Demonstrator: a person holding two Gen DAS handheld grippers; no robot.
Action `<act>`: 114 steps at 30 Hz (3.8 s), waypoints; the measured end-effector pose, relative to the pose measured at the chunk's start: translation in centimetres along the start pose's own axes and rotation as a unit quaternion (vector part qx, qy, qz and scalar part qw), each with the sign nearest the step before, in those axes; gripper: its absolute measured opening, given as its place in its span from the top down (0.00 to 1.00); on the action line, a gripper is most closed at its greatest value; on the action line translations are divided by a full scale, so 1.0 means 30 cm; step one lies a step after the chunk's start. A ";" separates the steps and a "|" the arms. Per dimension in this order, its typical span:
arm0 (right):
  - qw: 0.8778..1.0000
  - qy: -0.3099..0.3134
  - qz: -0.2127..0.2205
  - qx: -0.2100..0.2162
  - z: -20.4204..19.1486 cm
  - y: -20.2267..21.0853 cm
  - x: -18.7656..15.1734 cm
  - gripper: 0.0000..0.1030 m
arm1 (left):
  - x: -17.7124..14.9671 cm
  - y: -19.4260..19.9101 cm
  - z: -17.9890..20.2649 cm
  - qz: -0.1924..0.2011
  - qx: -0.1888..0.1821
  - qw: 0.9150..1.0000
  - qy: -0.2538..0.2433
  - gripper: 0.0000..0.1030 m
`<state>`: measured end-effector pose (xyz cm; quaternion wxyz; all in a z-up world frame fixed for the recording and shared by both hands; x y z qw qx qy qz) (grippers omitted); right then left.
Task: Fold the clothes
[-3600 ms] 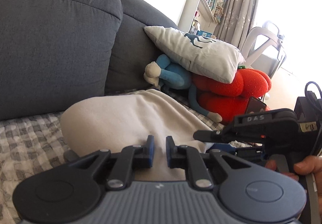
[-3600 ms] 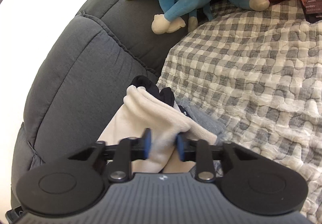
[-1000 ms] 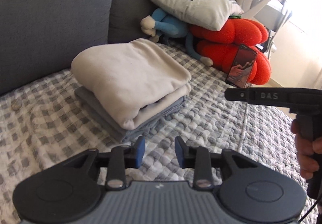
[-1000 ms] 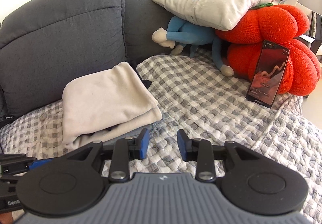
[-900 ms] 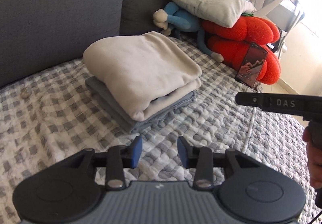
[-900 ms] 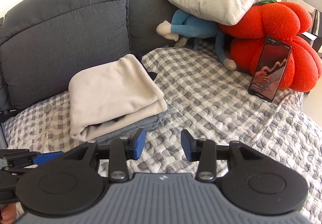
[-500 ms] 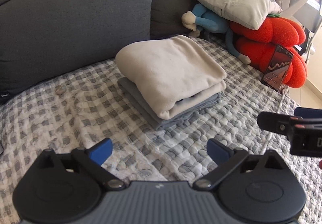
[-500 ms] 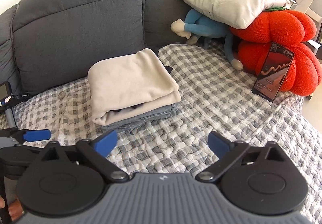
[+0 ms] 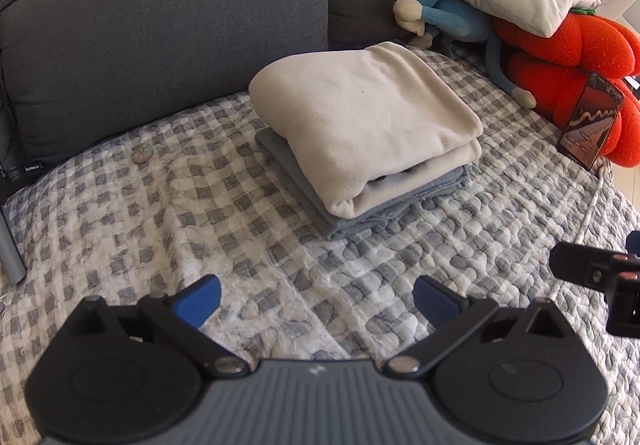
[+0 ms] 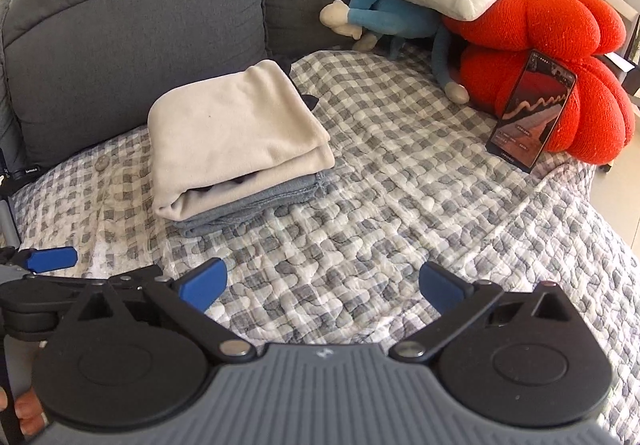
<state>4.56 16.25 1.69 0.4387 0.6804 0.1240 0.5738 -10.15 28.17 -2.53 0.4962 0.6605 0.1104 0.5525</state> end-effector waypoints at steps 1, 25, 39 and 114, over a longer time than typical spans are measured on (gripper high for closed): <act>1.000 -0.001 0.000 0.000 0.001 0.000 0.000 0.00 | 0.000 -0.001 0.005 0.000 0.002 1.000 -0.002 0.01; 1.000 0.017 -0.006 -0.003 -0.008 0.001 -0.001 0.00 | -0.008 -0.009 0.031 -0.002 0.004 1.000 -0.014 0.01; 1.000 0.019 -0.006 -0.003 -0.006 0.001 -0.002 0.00 | -0.011 -0.008 0.032 0.000 0.004 1.000 -0.015 0.01; 1.000 -0.010 0.011 0.016 0.094 0.329 -0.169 0.00 | -0.088 0.197 0.183 -0.014 0.018 1.000 -0.005 0.00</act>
Point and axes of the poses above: each gripper's, at about its wrist camera, not at the fingertips, and y roughly against the way its jaws point, z to its right, x to its top, the point moved 2 cm from there along -y, roughly the way its jaws point, and after that the axes turned 9 degrees about y, right-handed, at the moved point
